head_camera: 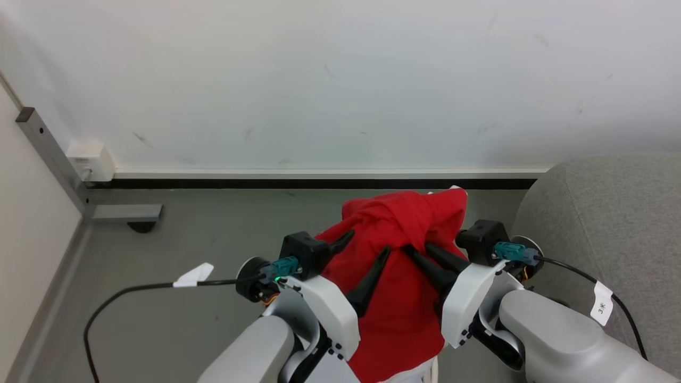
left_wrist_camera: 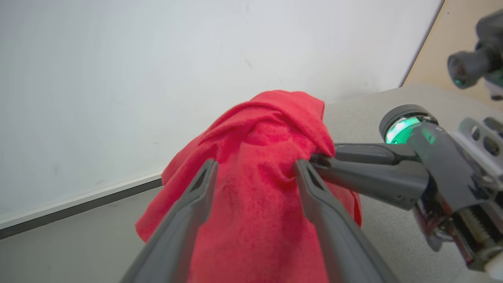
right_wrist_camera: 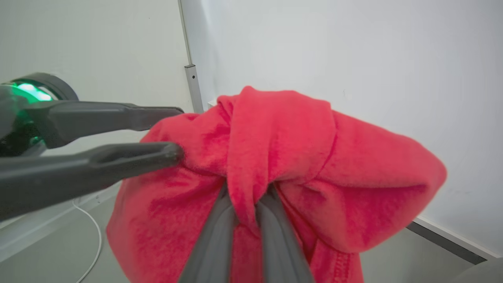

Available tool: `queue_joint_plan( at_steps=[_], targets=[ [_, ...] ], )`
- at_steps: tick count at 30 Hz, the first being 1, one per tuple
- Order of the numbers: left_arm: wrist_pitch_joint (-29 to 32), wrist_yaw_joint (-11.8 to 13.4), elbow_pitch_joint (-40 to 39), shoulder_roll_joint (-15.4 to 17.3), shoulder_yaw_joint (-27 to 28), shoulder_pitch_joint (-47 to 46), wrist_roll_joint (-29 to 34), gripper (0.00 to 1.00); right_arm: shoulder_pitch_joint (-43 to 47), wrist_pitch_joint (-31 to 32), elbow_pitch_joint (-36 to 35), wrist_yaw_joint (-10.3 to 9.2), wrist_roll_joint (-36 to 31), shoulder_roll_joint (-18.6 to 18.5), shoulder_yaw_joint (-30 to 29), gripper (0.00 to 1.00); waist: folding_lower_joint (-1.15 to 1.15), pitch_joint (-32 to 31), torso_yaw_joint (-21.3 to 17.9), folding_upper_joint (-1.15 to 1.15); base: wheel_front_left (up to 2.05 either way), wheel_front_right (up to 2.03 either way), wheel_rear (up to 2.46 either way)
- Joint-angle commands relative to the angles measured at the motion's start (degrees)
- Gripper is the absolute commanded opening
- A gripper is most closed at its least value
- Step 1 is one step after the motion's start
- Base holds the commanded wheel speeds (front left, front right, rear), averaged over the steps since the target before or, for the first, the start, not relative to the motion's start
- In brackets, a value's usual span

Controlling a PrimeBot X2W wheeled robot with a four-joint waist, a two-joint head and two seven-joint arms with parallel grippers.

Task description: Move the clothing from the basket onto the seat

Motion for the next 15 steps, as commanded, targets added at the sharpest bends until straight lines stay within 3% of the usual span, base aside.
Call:
queue_joint_plan(
  at_steps=[1, 15],
  targets=[
    [-0.53, 0.37, -0.9, 0.54, 0.12, 1.11, 0.24, 1.0, -0.29, -0.45, 0.17, -0.14, 0.64, -0.71, -0.12, 0.0, 0.0, 0.02, 0.2, 0.0, 0.0, 0.0, 0.0],
    [-0.76, 3.84, -8.36, 4.13, 0.12, 6.64, 0.66, 1.0, 1.24, -0.58, -0.78, -0.14, 1.05, -3.65, -2.18, 0.0, 0.0, -0.43, 1.48, 0.0, 0.0, 0.0, 0.0]
  ],
)
